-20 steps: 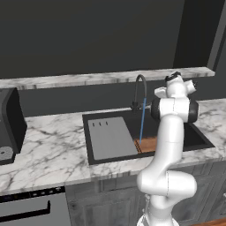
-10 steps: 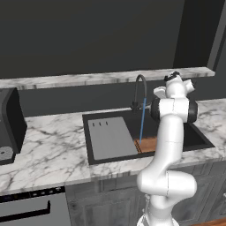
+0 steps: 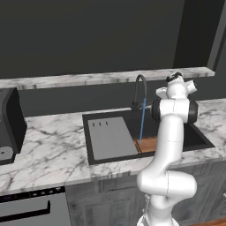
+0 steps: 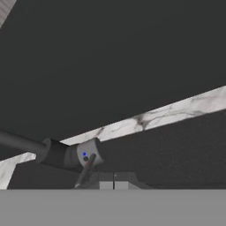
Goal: Turn on the sink faucet with hot water and rinse the cutting board for ten seconds, then turn off the faucet. Push the cutting board to reach the water if necessary.
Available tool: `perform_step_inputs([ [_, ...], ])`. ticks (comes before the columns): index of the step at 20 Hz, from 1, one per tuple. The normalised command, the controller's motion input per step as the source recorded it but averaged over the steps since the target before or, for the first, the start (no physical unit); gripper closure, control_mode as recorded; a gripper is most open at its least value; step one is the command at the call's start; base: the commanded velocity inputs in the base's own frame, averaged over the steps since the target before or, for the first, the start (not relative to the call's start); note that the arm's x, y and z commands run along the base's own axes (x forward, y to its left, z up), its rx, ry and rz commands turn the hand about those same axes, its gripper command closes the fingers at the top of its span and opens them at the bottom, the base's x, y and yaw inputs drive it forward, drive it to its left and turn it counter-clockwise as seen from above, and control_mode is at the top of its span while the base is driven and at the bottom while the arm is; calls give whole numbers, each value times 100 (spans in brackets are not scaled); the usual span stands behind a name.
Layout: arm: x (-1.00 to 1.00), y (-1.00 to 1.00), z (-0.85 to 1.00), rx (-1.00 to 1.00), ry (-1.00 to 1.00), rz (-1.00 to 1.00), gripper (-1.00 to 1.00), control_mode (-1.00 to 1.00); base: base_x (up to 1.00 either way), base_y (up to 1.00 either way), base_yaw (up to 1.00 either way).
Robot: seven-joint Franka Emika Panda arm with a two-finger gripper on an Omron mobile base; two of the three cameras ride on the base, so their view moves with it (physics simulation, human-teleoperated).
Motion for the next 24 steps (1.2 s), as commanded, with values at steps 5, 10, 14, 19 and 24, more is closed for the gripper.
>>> perform_step_inputs([
  [5, 0, 2, -30, -10, 0, -2, 100, -100, 0, 0, 0],
  [10, 0, 11, -20, -11, 0, 0, 100, -100, 0, 0, 0],
  [14, 0, 30, 0, -7, 0, 0, 100, -100, 0, 0, 0],
  [19, 0, 35, 0, -4, 0, 0, 100, -100, 0, 0, 0],
  [24, 1, 15, 0, -1, 0, 0, 100, -100, 0, 0, 0],
])
